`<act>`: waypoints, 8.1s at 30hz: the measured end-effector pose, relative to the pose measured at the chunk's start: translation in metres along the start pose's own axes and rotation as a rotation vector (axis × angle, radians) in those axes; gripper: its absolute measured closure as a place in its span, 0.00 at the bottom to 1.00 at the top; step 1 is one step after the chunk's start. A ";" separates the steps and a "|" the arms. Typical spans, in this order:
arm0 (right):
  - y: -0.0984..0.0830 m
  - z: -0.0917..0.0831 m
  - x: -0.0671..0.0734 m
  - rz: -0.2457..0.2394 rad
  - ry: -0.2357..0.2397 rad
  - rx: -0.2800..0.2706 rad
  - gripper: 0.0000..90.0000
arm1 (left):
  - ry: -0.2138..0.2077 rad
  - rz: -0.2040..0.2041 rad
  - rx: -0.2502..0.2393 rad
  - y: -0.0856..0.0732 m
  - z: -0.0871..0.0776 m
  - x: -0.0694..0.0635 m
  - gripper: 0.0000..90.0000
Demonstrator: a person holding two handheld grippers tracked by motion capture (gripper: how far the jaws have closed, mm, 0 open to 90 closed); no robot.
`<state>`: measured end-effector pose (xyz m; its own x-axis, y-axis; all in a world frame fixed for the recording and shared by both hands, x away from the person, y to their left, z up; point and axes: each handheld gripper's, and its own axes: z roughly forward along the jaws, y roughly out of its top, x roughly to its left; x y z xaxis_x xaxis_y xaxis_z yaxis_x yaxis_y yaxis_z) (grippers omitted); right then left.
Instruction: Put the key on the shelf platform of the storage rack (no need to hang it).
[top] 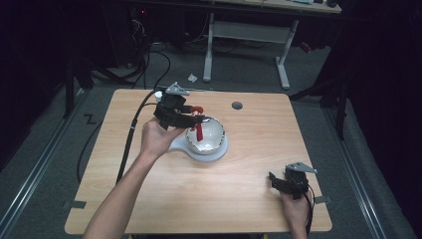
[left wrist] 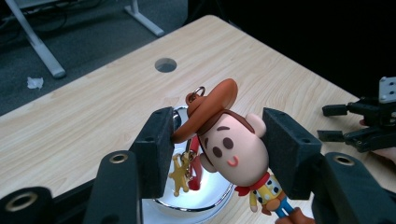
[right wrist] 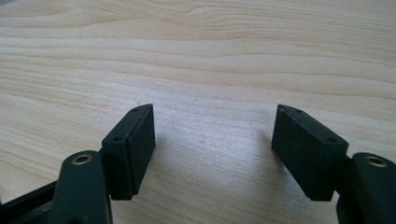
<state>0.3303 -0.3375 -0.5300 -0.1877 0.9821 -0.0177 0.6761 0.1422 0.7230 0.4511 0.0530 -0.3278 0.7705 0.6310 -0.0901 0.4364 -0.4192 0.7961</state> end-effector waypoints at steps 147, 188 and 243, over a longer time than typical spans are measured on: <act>0.000 0.000 0.001 -0.010 0.008 -0.002 0.34 | 0.076 -0.041 -0.024 -0.065 0.013 0.019 0.43; 0.000 0.000 0.001 -0.010 0.008 -0.001 0.34 | 0.117 -0.107 -0.025 -0.109 -0.043 0.035 0.43; 0.000 0.000 0.001 -0.010 0.007 -0.002 0.34 | 0.198 -0.241 -0.090 -0.169 -0.092 0.047 0.41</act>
<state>0.3303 -0.3368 -0.5302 -0.1991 0.9798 -0.0200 0.6728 0.1515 0.7241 0.3707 0.2132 -0.4115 0.5412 0.8233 -0.1710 0.5456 -0.1890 0.8165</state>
